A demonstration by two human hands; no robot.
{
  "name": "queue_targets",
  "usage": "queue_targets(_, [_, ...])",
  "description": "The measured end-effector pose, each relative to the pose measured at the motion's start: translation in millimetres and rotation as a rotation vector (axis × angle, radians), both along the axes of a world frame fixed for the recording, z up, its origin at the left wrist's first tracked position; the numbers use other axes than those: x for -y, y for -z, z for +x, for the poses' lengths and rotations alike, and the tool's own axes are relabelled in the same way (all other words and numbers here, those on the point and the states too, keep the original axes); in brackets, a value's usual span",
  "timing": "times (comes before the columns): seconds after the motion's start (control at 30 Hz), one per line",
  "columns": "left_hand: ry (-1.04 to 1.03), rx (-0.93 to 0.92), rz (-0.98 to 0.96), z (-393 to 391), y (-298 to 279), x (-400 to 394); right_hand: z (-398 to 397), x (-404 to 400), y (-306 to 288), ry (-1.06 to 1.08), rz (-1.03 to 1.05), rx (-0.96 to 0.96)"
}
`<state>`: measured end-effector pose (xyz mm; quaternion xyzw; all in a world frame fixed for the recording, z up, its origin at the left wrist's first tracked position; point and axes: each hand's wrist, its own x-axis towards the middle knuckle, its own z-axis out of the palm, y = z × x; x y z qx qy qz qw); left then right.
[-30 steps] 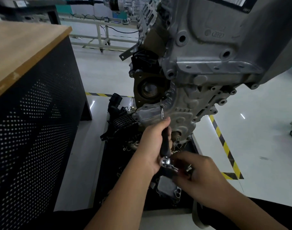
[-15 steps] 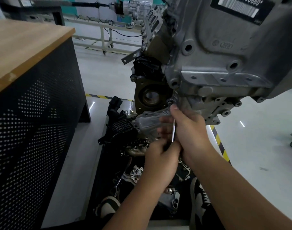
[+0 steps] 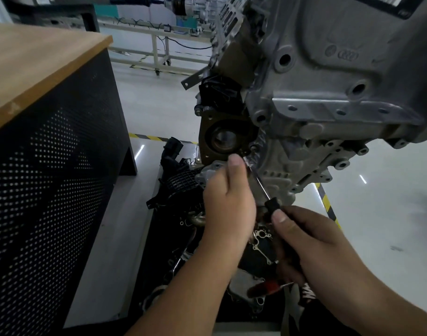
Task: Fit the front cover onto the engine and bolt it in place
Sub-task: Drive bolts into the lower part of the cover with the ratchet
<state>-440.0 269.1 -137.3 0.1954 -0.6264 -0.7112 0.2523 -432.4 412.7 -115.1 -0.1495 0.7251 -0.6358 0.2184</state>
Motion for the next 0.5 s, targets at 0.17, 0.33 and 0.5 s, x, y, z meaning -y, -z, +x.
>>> queue_targets(0.17, [-0.156, 0.039, -0.091, -54.6, -4.4, 16.6, -9.2, -34.8, -22.3, -0.074, 0.088, -0.009])
queue_targets(0.33, [-0.286, 0.025, -0.327, -72.5, 0.9, 14.5, -10.5, -51.3, -10.8, -0.001, 0.088, 0.109])
queue_targets(0.5, [-0.299, 0.115, -0.414, -70.4, -2.8, 13.5, -20.9, -55.5, -5.9, 0.026, 0.078, 0.268])
